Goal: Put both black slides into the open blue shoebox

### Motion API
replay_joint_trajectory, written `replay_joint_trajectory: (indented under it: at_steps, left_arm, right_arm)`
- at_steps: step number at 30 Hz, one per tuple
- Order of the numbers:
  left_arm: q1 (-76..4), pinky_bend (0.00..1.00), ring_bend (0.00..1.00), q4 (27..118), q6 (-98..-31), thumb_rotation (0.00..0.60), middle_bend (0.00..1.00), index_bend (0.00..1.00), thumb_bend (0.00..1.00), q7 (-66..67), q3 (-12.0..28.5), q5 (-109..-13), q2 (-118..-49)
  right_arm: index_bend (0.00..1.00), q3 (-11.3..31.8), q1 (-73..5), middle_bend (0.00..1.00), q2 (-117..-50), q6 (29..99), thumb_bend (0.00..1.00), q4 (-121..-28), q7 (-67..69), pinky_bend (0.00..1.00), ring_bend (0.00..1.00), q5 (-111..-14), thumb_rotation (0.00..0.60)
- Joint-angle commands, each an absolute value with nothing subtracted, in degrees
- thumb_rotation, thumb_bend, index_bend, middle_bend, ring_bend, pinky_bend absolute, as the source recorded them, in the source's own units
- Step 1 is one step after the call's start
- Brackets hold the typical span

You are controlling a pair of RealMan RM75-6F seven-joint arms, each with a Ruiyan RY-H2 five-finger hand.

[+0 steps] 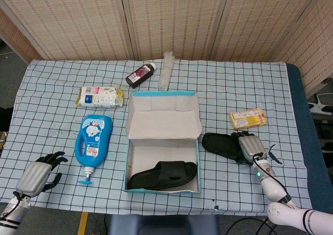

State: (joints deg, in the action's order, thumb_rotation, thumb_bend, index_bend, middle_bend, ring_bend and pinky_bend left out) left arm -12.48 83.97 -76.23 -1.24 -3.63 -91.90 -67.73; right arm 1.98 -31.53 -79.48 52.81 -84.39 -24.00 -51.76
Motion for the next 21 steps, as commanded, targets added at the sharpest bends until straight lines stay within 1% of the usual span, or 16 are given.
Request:
replay_joint_trajectory:
  at_steps: [1,4,6,8,15,18,21]
  left_arm:
    - [-12.49,0.38,0.24,83.97,-76.20,0.600,0.18,0.31,0.47,-1.23,-3.63,-91.89,-67.75]
    - [-12.49,0.38,0.24,83.97,-76.20,0.600,0.18,0.31,0.47,-1.22,-3.63,-91.88,-67.75]
    - [-12.51,0.38,0.24,83.93,-76.16,0.600,0.18,0.31,0.47,-1.18,-3.64,-91.90,-67.78]
    - [-12.52,0.38,0.24,83.93,-76.18,0.600,0.18,0.31,0.47,-1.16,-3.63,-91.92,-67.79]
    - [-12.53,0.38,0.24,83.95,-76.12,0.600,0.18,0.31,0.47,-1.07,-3.69,-91.96,-67.82]
    - [-12.51,0.38,0.24,83.96,-76.16,0.600,0.18,0.31,0.47,-1.09,-3.70,-91.98,-67.83]
    - [-12.53,0.38,0.24,83.96,-76.17,0.600,0.18,0.31,0.47,-1.11,-3.70,-92.00,-67.84]
  right_arm:
    - [0.37,2.14,-31.06,0.41,-79.55,54.70,0.02,-84.54,-24.49,0.39,0.27,-52.25,0.600]
    - [0.41,2.18,-30.94,0.46,-79.52,55.18,0.02,-84.65,-24.63,0.44,0.32,-52.46,0.600]
    - [0.47,2.69,-29.76,0.50,-79.48,60.73,0.02,-85.49,-25.84,0.50,0.37,-54.72,0.600]
    - [0.49,2.78,-28.64,0.53,-79.87,65.01,0.02,-86.21,-27.05,0.53,0.39,-56.68,0.600]
    - [0.51,2.83,-25.42,0.56,-80.93,77.31,0.02,-88.70,-31.69,0.57,0.41,-63.87,0.600]
    - [0.51,2.44,-24.09,0.56,-81.32,81.70,0.02,-90.21,-32.67,0.57,0.42,-68.05,0.600]
    - [0.51,1.85,-23.11,0.56,-81.60,84.48,0.02,-91.77,-32.06,0.57,0.42,-72.50,0.600]
